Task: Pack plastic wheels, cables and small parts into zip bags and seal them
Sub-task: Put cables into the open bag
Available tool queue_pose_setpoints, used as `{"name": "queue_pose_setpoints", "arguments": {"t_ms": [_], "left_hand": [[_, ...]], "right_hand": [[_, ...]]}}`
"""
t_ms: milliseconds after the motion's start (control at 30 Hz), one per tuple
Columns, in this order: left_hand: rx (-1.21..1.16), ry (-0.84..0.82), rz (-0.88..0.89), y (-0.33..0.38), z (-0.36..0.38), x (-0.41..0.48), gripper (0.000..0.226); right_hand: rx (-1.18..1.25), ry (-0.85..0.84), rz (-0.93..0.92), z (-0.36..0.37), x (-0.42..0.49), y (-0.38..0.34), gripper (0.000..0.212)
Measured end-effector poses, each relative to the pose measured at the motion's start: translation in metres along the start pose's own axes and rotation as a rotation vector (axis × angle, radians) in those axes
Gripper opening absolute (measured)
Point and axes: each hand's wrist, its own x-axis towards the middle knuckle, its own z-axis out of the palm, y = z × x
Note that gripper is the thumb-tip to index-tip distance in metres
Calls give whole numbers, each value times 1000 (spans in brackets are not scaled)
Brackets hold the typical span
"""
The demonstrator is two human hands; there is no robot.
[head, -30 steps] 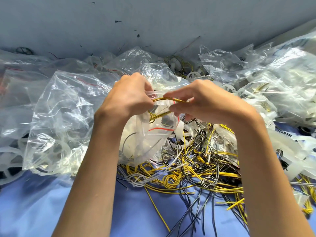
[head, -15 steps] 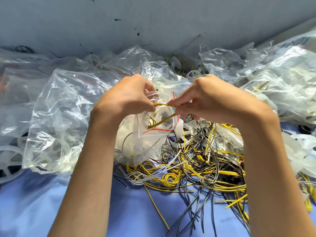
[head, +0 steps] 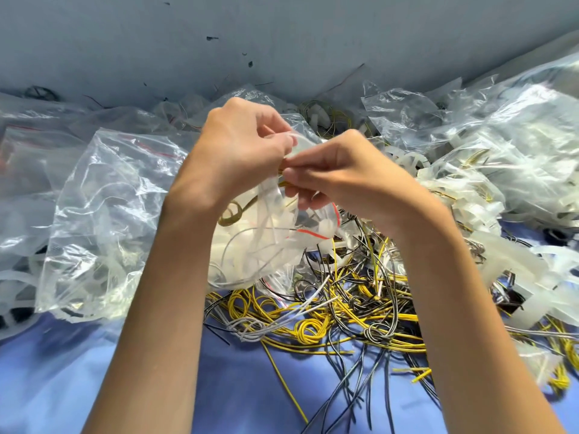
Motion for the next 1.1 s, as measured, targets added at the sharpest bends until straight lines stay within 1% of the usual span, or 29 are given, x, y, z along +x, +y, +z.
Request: {"name": "queue_pose_setpoints", "arguments": {"t_ms": [33,100,133,200,267,300,333,433,467,533,567,600,667,733,767,833,867,900,1000,1100], "left_hand": [[-4,9,8,0,-1,0,6],[-13,12,18,1,-1,-1,6],[-16,8,20,2,-1,-1,4],[-17,-10,18,2,-1,-2,3],[-22,-29,14,2,-1,-4,3],[-23,-34,14,3,-1,-4,3],[-24,-38,16,4,-1,-4,3],[-10,-45,36,5,1,-3,6],[-7,-43,40,5,1,-2,6],[-20,-28,41,4,0,-2,5],[-30,-20,41,3,-1,-2,4],[-38,-17,39,2,-2,-2,3],[-41,-25,29,1,-3,-3,1],[-48,-35,18,0,-3,-3,2],[-54,-32,15,-1,-3,-2,4],[-60,-17,11,-3,-4,-1,7],[-59,-11,9,-3,-4,-1,6],[-59,-9,6,-3,-5,-1,5],[-59,-6,-3,-4,-6,-1,4],[-59,0,-6,-4,-7,-1,5]], "right_hand": [[-152,-17,-16,5,1,-1,15],[-543,-104,-27,19,4,0,13],[-694,-150,-14,27,6,1,13],[-805,-256,35,36,6,4,20],[-841,-357,54,36,3,3,20],[-857,-382,54,33,2,3,17],[-862,-374,47,29,1,2,16],[-729,-175,22,20,0,-1,40],[-697,-117,-12,21,0,-2,39],[-667,-94,-68,27,3,-2,17],[-654,-118,-62,31,5,1,14],[-661,-166,-39,36,7,3,16],[-745,-259,0,42,7,6,15],[-823,-302,-13,39,5,6,10],[-824,-298,-18,33,3,4,17],[-759,-257,-11,20,-3,-2,43],[-721,-243,-15,13,-5,-4,49],[-689,-232,-17,7,-7,-7,49],[-648,-178,-12,-4,-9,-4,35],[-620,-87,-18,-8,-9,-2,23]]}}
